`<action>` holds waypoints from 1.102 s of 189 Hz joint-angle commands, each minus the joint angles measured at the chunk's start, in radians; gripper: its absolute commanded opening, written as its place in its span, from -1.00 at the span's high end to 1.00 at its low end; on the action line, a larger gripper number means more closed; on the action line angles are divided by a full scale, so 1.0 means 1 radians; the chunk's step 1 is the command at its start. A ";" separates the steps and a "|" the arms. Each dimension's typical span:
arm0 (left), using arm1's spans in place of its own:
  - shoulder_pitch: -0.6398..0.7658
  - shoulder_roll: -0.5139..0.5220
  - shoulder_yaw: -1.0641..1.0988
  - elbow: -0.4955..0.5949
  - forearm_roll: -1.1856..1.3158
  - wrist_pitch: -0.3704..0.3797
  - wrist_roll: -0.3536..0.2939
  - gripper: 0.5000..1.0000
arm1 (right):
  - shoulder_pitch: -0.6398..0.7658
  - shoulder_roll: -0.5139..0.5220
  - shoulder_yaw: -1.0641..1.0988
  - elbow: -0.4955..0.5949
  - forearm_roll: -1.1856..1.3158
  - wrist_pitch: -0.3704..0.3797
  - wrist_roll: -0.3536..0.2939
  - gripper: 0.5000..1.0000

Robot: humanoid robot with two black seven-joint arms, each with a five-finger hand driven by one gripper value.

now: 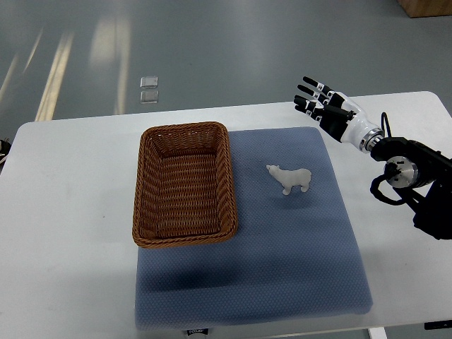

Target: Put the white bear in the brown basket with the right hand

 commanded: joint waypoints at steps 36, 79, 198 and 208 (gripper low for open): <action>0.000 0.000 -0.001 0.000 0.000 0.000 0.000 -1.00 | 0.004 -0.018 -0.001 0.087 -0.272 0.020 0.005 -0.71; 0.000 0.000 0.001 0.000 0.000 0.000 0.000 -1.00 | 0.007 -0.082 -0.001 0.147 -0.605 0.121 0.010 -0.71; 0.000 0.000 0.001 0.000 0.000 0.000 0.000 -1.00 | 0.030 -0.182 -0.139 0.378 -1.297 0.083 0.071 -0.71; 0.000 0.000 0.001 0.000 0.000 0.000 0.000 -1.00 | 0.031 -0.180 -0.154 0.378 -1.326 0.059 0.074 -0.70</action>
